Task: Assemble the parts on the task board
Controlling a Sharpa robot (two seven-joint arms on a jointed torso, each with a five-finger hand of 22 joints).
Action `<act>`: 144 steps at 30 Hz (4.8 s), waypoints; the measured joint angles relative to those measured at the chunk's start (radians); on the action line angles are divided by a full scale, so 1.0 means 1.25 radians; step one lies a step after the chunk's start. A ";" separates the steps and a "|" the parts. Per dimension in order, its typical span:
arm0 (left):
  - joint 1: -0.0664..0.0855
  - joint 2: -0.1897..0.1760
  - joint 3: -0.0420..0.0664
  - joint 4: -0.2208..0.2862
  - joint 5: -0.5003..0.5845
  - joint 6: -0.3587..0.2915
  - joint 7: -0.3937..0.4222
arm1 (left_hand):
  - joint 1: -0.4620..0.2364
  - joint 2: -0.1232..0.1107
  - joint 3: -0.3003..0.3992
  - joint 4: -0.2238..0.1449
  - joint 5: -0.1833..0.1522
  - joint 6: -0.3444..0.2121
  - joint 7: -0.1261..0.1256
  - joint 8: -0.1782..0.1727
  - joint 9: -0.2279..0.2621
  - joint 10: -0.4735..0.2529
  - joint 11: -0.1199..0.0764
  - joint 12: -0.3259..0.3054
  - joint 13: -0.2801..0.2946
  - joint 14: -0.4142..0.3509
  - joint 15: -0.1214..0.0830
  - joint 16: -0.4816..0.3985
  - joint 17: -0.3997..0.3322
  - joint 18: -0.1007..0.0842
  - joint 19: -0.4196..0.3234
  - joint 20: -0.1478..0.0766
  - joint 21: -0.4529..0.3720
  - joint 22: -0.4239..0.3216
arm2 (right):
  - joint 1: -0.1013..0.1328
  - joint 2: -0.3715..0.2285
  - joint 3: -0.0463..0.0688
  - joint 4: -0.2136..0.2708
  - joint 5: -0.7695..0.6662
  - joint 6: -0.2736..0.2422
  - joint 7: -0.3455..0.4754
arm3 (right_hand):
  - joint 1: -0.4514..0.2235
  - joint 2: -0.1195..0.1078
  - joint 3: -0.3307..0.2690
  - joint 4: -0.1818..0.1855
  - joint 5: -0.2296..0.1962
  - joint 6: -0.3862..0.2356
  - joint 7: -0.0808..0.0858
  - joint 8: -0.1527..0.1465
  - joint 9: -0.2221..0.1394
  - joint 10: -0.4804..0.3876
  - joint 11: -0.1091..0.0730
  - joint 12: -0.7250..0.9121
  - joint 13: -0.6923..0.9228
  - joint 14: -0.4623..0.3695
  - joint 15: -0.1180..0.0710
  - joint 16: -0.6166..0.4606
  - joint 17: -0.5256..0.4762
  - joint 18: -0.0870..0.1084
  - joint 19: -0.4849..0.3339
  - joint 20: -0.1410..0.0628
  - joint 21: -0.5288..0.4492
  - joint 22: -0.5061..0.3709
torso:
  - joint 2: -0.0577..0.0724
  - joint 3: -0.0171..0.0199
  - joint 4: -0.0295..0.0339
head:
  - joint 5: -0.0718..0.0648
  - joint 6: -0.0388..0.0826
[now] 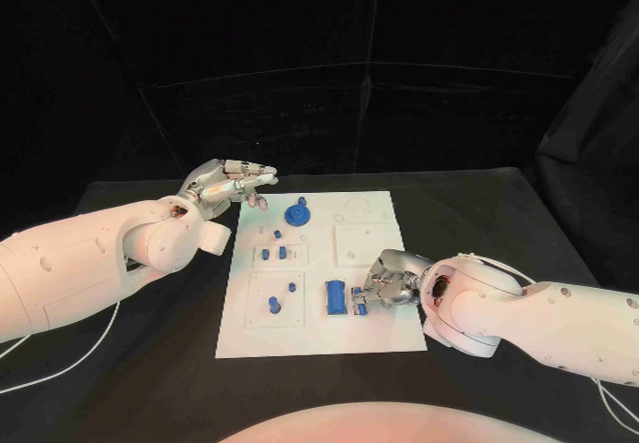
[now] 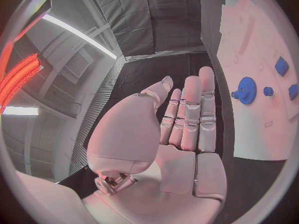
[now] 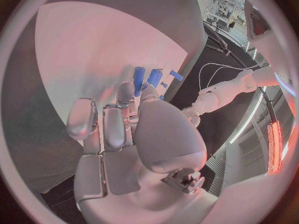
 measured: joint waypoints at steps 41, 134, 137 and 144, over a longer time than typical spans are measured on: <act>0.000 0.001 0.000 -0.002 0.000 0.002 -0.003 | 0.000 0.000 0.000 0.000 0.000 0.000 0.000 0.000 0.000 0.000 0.000 0.000 0.000 0.000 0.000 0.000 0.000 0.000 0.000 0.000 0.000 0.000 | 0.000 0.003 0.000 -0.014 -0.067 0.034 -0.007 | -0.057 0.010 -0.072 -0.037 -0.183 0.042 -0.007 -0.029 0.025 0.023 -0.006 0.024 0.033 0.000 -0.006 0.011 0.018 0.000 0.007 -0.007 0.007 0.012 | 0.000 -0.0002 0.0001 | -0.002 0.002; 0.000 0.000 0.000 -0.001 0.000 0.009 -0.019 | 0.000 0.000 0.000 -0.004 0.000 -0.006 0.000 0.004 0.000 -0.003 -0.003 0.003 0.000 -0.003 0.003 0.000 -0.002 0.000 0.000 0.000 0.000 -0.001 | 0.001 -0.004 0.000 -0.009 0.019 -0.002 0.000 | 0.009 0.062 -0.002 -0.073 -0.112 0.074 -0.018 -0.065 0.040 0.058 -0.017 0.037 0.072 0.000 -0.011 0.045 0.067 0.000 0.032 -0.014 0.032 0.058 | 0.000 -0.0007 0.0002 | -0.003 -0.003; 0.000 0.000 0.000 -0.001 0.000 0.009 -0.020 | 0.000 0.000 0.000 -0.004 0.000 -0.006 0.000 0.004 0.000 -0.003 -0.003 0.003 0.000 -0.003 0.003 0.000 -0.002 0.000 0.000 0.000 0.000 -0.001 | 0.001 -0.001 0.000 -0.010 0.019 -0.001 -0.003 | 0.009 0.062 -0.002 -0.073 -0.112 0.074 -0.018 -0.065 0.040 0.058 -0.017 0.037 0.072 0.000 -0.011 0.045 0.067 0.000 0.032 -0.014 0.032 0.058 | 0.000 -0.0007 0.0006 | -0.003 -0.003; 0.000 0.000 0.000 -0.001 0.000 0.011 -0.021 | 0.000 0.000 0.000 -0.004 0.000 -0.006 0.000 0.004 0.000 -0.003 -0.003 0.003 -0.001 -0.003 0.003 0.000 -0.002 0.000 0.000 0.000 0.000 -0.001 | 0.001 0.008 0.000 -0.013 0.017 0.000 -0.007 | 0.005 0.058 -0.002 -0.069 -0.112 0.074 -0.018 -0.065 0.040 0.058 -0.017 0.037 0.072 0.000 -0.011 0.045 0.067 0.000 0.032 -0.014 0.032 0.058 | 0.000 -0.0007 0.0009 | -0.002 -0.004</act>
